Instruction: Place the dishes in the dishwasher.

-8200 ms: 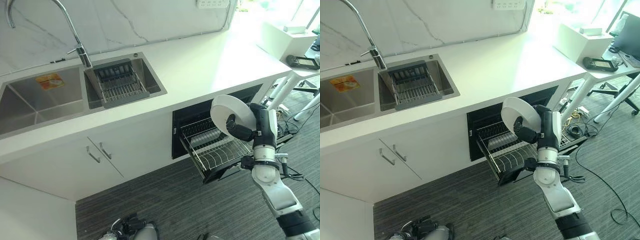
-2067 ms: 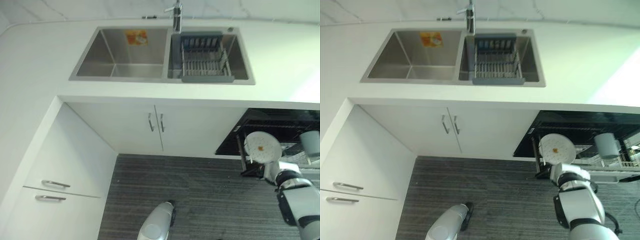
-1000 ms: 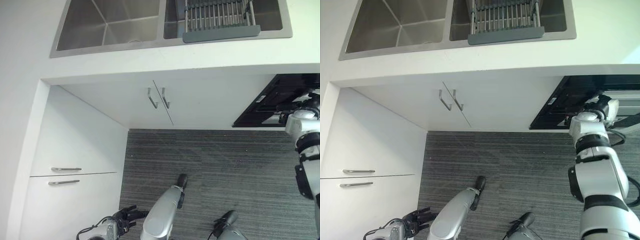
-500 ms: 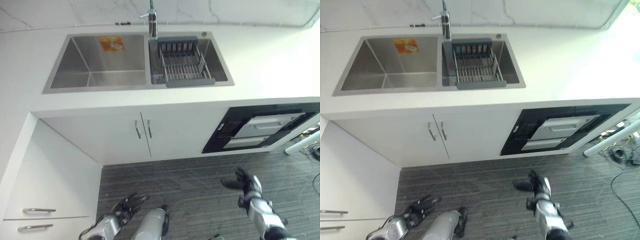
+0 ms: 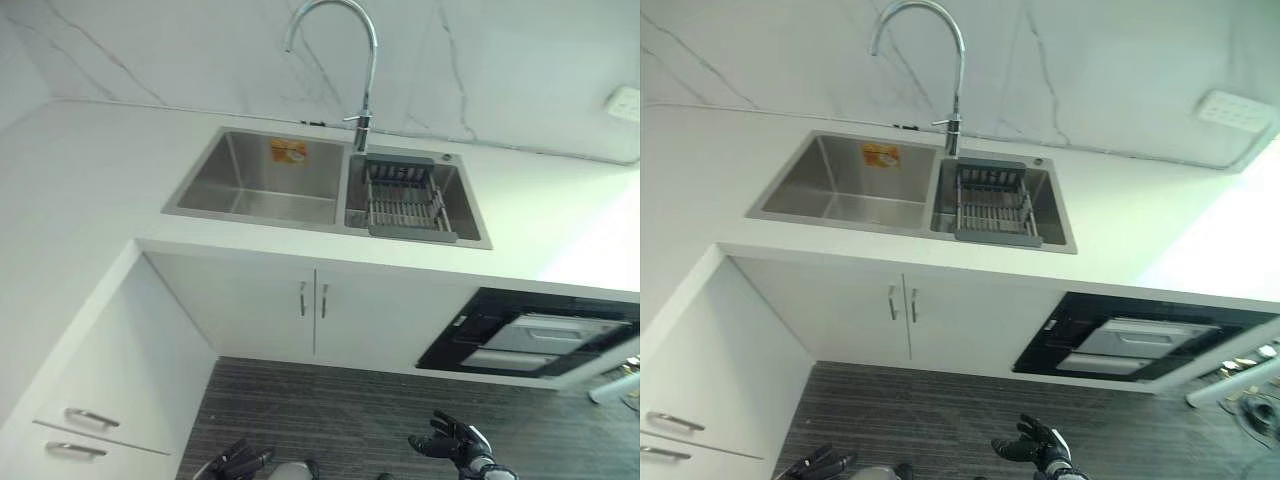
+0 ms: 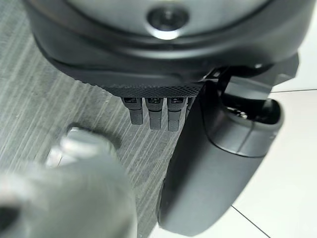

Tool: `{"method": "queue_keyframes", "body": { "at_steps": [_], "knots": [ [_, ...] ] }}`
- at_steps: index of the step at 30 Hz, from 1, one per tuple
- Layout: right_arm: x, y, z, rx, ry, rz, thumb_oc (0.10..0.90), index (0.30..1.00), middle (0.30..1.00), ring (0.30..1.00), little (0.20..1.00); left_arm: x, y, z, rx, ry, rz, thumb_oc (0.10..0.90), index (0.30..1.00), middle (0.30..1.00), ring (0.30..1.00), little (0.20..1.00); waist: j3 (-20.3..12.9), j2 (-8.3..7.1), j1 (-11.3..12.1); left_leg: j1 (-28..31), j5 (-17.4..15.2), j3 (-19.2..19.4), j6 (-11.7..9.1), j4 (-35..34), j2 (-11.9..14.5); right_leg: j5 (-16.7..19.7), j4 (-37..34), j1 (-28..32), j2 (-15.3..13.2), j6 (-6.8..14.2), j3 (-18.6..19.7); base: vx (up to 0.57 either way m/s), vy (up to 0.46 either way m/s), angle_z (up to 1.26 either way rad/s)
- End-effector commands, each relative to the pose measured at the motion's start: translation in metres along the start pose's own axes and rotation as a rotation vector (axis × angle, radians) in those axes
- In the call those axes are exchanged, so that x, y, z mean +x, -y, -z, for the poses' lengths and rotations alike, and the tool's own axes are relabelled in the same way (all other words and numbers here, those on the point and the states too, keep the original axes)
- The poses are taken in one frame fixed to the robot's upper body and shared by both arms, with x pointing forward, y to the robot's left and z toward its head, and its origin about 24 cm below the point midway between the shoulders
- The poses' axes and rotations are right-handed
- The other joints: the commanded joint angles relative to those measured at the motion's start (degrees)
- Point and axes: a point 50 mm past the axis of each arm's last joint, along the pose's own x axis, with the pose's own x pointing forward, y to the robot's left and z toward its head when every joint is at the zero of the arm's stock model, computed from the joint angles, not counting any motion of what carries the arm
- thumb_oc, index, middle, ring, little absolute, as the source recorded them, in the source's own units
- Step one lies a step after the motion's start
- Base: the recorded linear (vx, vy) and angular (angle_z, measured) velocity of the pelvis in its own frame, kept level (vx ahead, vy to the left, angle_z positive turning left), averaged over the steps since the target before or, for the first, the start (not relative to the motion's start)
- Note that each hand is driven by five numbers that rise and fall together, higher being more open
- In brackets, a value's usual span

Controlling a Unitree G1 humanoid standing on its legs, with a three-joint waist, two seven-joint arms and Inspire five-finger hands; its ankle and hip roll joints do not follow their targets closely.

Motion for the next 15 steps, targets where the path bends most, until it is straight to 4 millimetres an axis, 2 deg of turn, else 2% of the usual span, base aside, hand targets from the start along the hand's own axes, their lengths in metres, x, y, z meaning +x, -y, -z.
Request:
{"method": "queue_keyframes", "body": {
  "at_steps": [1,4,10,11,15],
  "knots": [
    [0.007,0.023,-0.043,0.026,0.138,0.086,0.8,0.9,0.9,0.9,0.9,0.007,0.013,-0.04,0.094,0.115,0.063,0.8,0.9,0.9,0.9,0.9,1.6,1.69,-1.7,2.0,-2.3,-0.6,-6.6,1.9,7.1,-10.4,9.5,-3.1,-3.8,4.5,-1.9,-0.08,0.048,1.18],
    [0.007,0.026,-0.039,0.033,0.124,0.088,0.8,0.9,0.9,0.9,0.9,0.009,0.019,-0.038,0.05,0.112,0.071,0.8,0.9,0.9,0.9,0.9,1.0,2.14,-2.6,2.8,-3.9,-3.7,-5.7,1.9,4.2,-10.4,9.5,-3.3,-3.2,4.3,0.4,0.02,0.094,0.48],
    [0.005,0.021,-0.024,0.048,0.089,0.06,0.8,0.9,0.9,0.9,0.9,0.008,0.014,-0.035,0.042,0.108,0.067,0.8,0.9,0.9,0.9,0.9,0.2,2.26,-3.7,4.9,-5.8,-4.2,-4.7,1.9,3.0,-10.4,9.5,-2.0,-3.0,4.5,1.8,0.07,0.077,-0.03],
    [0.005,0.017,-0.02,0.054,0.069,0.044,0.8,0.9,0.9,0.9,0.9,0.008,0.012,-0.033,0.05,0.1,0.061,0.8,0.9,0.9,0.9,0.9,0.0,2.12,-4.0,4.7,-5.4,-3.9,-3.9,1.9,2.5,-9.0,9.5,-2.8,-3.4,4.5,1.8,0.0,0.081,-0.08],
    [0.005,0.011,-0.015,0.063,0.05,0.019,0.8,0.9,0.9,0.9,0.9,0.007,0.01,-0.031,0.077,0.087,0.065,0.8,0.9,0.9,0.9,0.9,-0.1,1.93,-4.2,5.3,-6.1,-4.0,-3.5,1.9,2.1,-8.5,9.5,-2.8,-3.6,5.0,2.1,0.02,0.044,-0.08]
  ]
}}
